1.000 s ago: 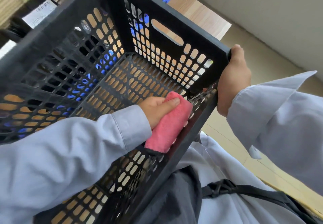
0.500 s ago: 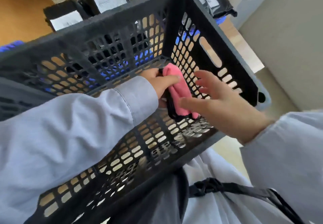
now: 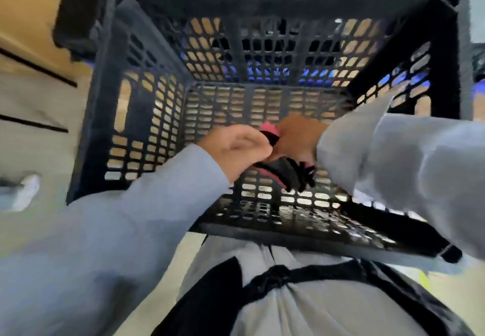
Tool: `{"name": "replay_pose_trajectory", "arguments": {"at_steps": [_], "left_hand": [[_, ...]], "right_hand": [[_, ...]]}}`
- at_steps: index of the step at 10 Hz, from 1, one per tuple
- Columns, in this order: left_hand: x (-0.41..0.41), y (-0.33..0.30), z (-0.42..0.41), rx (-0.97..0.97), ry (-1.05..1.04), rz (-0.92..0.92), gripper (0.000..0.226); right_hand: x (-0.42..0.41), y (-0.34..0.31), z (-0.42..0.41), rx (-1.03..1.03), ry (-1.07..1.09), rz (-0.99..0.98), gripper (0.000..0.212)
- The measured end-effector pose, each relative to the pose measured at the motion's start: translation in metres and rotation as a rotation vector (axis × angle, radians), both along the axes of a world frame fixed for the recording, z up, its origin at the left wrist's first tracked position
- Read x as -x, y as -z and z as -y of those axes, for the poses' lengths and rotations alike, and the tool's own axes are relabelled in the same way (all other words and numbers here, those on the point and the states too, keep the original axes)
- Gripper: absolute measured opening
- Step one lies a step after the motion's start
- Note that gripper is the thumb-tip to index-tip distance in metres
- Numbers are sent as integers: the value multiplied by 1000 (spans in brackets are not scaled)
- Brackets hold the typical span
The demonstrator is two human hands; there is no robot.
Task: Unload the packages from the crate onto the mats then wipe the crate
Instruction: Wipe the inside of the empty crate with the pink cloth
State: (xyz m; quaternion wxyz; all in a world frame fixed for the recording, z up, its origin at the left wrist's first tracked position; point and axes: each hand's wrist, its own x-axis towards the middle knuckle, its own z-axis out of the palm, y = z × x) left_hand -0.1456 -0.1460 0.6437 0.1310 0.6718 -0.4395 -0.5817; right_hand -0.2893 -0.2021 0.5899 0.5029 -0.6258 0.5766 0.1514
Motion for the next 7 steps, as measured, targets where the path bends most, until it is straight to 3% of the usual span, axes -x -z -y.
{"name": "replay_pose_trajectory", "arguments": {"at_steps": [1,2,3,4,5,6,7], "left_hand": [[-11,2,-34,245,-81,174,13],[-22,1,-61,435,-96,480,13],[-32,12,-81,602,-198,740,20],[-31,25,-99,605,-461,851,40],[-33,32,-112,607,-760,859,67],[-42,32,-110,411,-1241,516,81],[-38,30,-87,173,-1686,-5,50]], "right_hand": [[-17,31,1,-5,-220,-65,17],[-17,57,-7,22,-396,-164,15],[-16,72,-16,-33,-522,-175,38],[-14,137,-30,-18,-582,-191,69],[-21,134,-39,-127,-559,-237,60],[-23,133,-44,-102,-514,-223,39],[-22,134,-50,-101,-482,-173,47]]}}
